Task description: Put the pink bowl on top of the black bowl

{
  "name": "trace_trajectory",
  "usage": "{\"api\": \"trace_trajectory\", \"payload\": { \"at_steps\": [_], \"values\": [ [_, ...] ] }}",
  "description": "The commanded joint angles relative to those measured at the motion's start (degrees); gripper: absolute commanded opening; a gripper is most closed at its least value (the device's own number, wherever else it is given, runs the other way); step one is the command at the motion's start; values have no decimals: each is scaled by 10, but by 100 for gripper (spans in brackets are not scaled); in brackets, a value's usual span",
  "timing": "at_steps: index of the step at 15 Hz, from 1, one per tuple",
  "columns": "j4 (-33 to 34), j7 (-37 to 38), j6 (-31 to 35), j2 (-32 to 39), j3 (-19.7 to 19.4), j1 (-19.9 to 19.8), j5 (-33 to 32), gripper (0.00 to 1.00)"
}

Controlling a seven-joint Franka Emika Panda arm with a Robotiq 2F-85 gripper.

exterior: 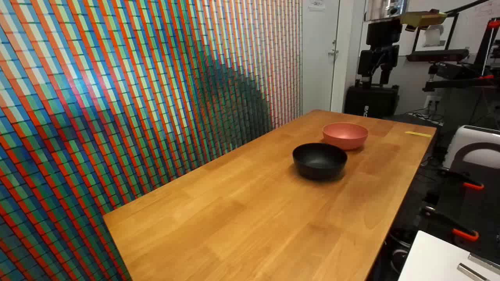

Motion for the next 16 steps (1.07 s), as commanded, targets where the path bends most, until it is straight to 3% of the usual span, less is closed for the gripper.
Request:
{"api": "trace_trajectory", "payload": {
  "at_steps": [1, 7, 16],
  "values": [
    [2, -1, -1, 0, 2, -2, 1, 100],
    [26, -4, 19, 21, -1, -6, -5, 100],
    [182, 37, 141, 218, -26, -51, -62, 100]
  ]
}}
